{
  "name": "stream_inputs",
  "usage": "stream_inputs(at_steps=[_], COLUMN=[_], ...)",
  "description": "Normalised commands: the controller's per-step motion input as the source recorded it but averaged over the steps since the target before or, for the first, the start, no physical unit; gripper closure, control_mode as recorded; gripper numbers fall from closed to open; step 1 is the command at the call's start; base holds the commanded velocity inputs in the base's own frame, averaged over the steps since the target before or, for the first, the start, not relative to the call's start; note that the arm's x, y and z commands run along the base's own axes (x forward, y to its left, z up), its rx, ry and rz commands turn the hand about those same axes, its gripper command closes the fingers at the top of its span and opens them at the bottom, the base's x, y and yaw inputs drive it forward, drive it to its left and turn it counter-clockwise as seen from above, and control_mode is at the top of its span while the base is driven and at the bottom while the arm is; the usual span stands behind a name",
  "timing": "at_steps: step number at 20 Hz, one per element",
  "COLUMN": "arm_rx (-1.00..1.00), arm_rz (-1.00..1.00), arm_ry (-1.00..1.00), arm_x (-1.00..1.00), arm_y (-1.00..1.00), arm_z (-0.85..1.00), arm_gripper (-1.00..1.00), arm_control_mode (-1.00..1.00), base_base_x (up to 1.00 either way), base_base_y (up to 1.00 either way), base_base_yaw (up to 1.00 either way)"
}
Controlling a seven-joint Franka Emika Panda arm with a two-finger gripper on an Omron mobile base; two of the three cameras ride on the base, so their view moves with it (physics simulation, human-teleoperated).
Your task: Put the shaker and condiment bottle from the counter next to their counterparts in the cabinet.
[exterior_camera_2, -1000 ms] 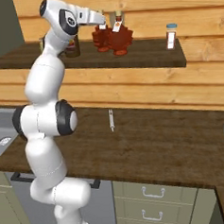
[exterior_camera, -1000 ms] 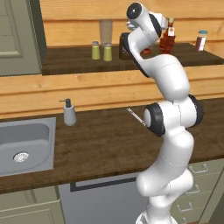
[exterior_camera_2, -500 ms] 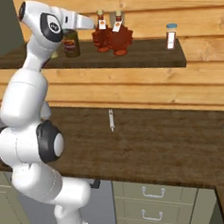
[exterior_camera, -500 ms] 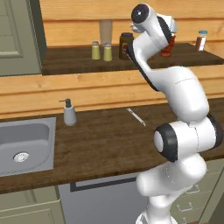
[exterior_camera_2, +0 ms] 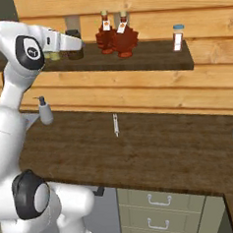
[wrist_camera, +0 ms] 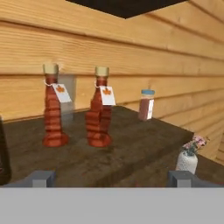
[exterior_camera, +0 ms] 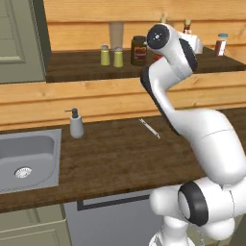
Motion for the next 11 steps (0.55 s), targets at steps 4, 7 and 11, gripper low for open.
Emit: stream_inputs(at_steps=[4,7,11], arm_rx=[0.0,0.0,0.0], arm_rz=[0.0,0.0,0.0], arm_ry=[0.0,0.0,0.0], arm_x=[-1.0,-0.99,-0.85], arm_y=[0.43,0.55,0.59], arm_z=[-0.34,-0.51,-0.59], arm_gripper=[-1.0,-1.0,-1.0], arm_control_mode=[-1.0,-1.0,-1.0], base_base_x=[0.0,0.0,0.0], base_base_y=[0.0,0.0,0.0], base_base_yaw=[0.0,0.0,0.0])
